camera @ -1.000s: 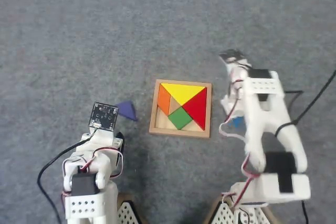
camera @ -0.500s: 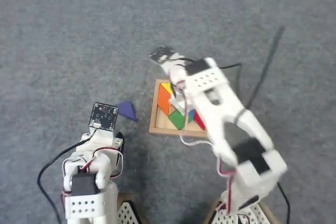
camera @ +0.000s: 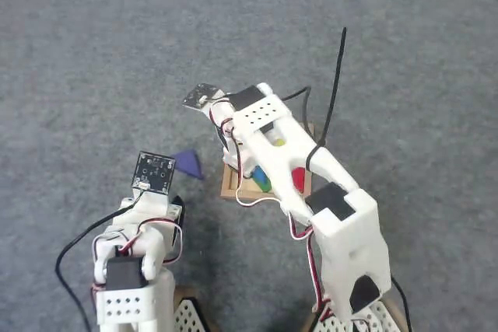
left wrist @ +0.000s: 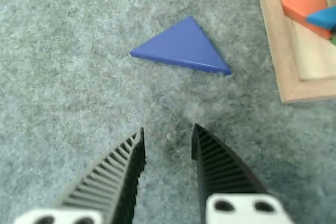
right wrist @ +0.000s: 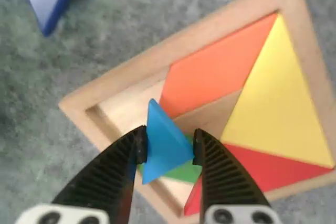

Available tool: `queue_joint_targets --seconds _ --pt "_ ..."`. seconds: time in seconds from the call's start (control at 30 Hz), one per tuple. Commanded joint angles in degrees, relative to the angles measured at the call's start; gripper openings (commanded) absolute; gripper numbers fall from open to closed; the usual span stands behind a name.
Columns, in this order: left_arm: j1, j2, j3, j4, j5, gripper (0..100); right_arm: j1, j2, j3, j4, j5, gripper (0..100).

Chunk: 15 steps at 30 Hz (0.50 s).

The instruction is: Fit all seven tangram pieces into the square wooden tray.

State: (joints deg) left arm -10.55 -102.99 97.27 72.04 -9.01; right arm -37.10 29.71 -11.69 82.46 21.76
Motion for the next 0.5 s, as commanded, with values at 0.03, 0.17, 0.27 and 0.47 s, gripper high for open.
queue_joint_targets --seconds 0.03,0.17,0.27,0.47 --pt "-0.4 -1.1 -0.8 0.3 0.5 14 2.6 -1.5 -1.9 3.3 5.7 7.6" --pt "-0.4 -1.1 -0.8 0.3 0.5 14 3.1 -5.1 3.3 2.3 10.9 7.6" --pt "-0.4 -1.1 -0.8 0.3 0.5 14 3.1 -11.2 10.3 -0.7 14.6 7.6" --pt "-0.4 -1.1 -0.8 0.3 0.5 14 3.4 -23.2 26.4 -8.3 21.6 7.9"
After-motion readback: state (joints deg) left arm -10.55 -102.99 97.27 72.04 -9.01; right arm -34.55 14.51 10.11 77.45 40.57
